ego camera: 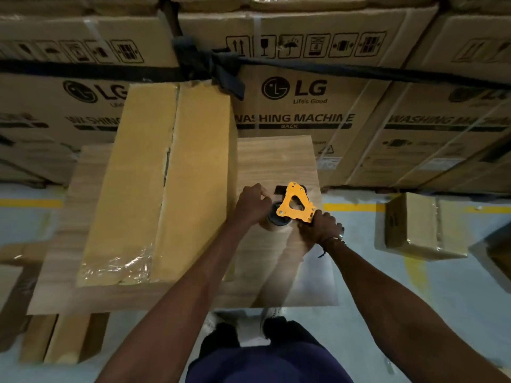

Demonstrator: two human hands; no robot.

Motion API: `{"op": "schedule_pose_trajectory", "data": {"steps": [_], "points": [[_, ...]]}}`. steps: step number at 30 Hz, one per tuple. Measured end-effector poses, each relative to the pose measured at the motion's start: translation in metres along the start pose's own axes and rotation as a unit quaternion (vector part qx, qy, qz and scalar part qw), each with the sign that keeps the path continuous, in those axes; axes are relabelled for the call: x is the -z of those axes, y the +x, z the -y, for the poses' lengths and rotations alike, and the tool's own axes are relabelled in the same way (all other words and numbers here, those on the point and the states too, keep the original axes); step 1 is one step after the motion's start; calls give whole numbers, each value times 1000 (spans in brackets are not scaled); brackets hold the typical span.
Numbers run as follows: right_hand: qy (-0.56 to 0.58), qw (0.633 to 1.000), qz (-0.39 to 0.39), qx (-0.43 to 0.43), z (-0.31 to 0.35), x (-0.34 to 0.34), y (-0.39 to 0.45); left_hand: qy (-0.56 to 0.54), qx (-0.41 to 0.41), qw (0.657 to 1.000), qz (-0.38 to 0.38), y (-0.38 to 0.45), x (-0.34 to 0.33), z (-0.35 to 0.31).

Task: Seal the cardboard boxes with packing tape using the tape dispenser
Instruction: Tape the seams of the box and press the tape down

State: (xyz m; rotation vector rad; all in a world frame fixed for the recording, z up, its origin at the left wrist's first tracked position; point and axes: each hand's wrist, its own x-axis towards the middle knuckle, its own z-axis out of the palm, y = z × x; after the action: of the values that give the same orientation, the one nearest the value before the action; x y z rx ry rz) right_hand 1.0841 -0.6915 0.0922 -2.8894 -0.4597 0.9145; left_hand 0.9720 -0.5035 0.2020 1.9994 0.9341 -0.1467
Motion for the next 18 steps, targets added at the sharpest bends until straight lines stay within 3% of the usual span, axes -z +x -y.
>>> {"op": "schedule_pose_trajectory", "data": {"steps": [6, 10, 14, 18], "points": [[12, 998, -9, 68, 3, 5, -6, 20, -5, 999, -39, -14, 7, 11], [79, 991, -31, 99, 10, 29, -8, 53, -126, 990, -44, -24, 19, 12], [102, 985, -70, 121, 27, 69, -14, 178, -227, 956, -56, -28, 30, 6], [100, 974, -104, 177, 49, 120, -43, 225, -307, 918, -109, -39, 55, -7]]}}
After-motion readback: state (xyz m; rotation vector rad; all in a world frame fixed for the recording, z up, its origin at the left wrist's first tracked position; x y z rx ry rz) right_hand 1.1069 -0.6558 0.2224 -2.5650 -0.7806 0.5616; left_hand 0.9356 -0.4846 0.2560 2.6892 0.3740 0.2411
